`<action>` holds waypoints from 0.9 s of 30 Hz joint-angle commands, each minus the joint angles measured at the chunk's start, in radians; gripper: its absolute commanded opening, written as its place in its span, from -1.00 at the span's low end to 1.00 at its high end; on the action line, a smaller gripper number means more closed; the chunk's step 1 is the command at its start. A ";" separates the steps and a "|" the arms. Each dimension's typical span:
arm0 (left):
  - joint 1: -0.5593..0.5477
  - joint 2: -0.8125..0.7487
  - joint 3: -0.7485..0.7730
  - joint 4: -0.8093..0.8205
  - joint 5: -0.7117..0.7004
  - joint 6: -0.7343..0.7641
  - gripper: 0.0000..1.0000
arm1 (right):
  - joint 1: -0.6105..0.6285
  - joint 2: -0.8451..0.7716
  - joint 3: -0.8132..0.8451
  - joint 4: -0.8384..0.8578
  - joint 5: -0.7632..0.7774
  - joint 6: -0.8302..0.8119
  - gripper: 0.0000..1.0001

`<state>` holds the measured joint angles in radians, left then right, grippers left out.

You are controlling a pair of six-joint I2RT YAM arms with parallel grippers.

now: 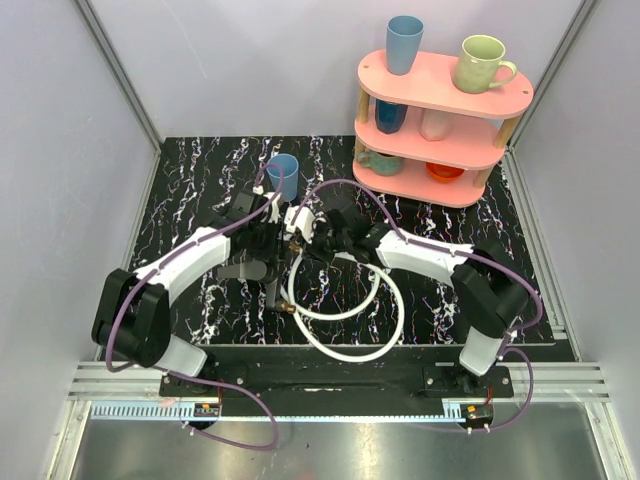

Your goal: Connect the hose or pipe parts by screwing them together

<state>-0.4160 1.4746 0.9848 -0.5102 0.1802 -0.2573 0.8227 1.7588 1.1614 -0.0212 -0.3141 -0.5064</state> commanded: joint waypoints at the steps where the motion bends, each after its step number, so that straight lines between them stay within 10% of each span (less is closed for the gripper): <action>1: -0.083 -0.135 0.015 0.300 0.223 -0.057 -1.00 | -0.028 0.063 0.113 0.075 -0.227 0.225 -1.00; 15: -0.118 -0.269 -0.126 0.492 0.124 -0.053 -1.00 | -0.142 0.160 0.216 0.110 -0.490 0.709 -1.00; 27: -0.148 -0.382 -0.262 0.707 -0.030 -0.088 -1.00 | -0.155 0.189 0.060 0.535 -0.476 1.307 -1.00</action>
<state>-0.4801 1.2110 0.7254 -0.2234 -0.0231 -0.2649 0.6380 1.9202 1.2385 0.1516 -0.8227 0.4732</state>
